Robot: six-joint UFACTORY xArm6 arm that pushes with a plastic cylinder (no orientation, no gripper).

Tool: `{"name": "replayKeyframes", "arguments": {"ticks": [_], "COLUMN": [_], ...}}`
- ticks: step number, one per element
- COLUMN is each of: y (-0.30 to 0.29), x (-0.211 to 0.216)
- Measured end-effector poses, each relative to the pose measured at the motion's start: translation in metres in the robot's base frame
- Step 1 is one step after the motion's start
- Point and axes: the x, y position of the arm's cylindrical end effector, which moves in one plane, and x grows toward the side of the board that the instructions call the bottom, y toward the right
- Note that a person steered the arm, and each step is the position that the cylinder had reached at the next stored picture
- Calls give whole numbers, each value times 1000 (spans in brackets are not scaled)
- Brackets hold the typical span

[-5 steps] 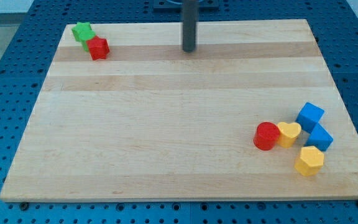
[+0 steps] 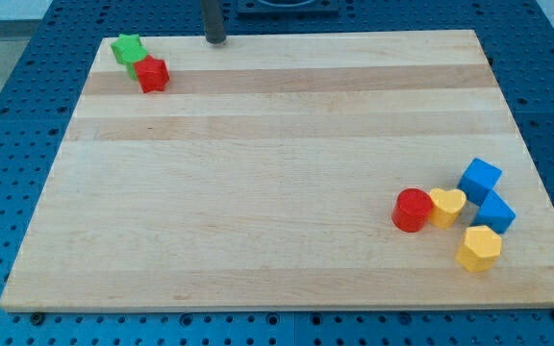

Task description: Slightly move the green blocks along with the red stat towards right

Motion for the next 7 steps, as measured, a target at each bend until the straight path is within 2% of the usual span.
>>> {"name": "replayKeyframes", "arguments": {"ticks": [1, 2, 4, 5, 7], "y": [-24, -72, -80, -109, -130], "x": [0, 0, 0, 0, 0]}}
